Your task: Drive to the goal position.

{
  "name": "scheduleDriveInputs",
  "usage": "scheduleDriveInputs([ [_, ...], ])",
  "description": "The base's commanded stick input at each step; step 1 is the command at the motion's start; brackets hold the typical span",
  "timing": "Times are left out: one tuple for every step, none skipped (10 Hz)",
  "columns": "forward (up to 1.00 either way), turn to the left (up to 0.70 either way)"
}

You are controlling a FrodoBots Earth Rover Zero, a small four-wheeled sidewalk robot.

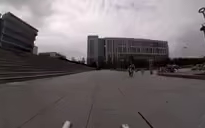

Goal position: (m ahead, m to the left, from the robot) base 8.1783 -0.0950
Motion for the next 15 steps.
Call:
scheduleDriveInputs([
  [0.0,0.0],
  [0.0,0.0],
  [0.0,0.0],
  [0.0,0.0],
  [0.67,0.0],
  [0.7,0.0],
  [0.7,0.0],
  [0.7,0.0],
  [0.7,0.0],
  [0.7,0.0],
  [0.7,0.0],
  [0.7,0.0],
  [0.7,0.0],
  [0.7,0.0],
  [0.7,0.0],
])
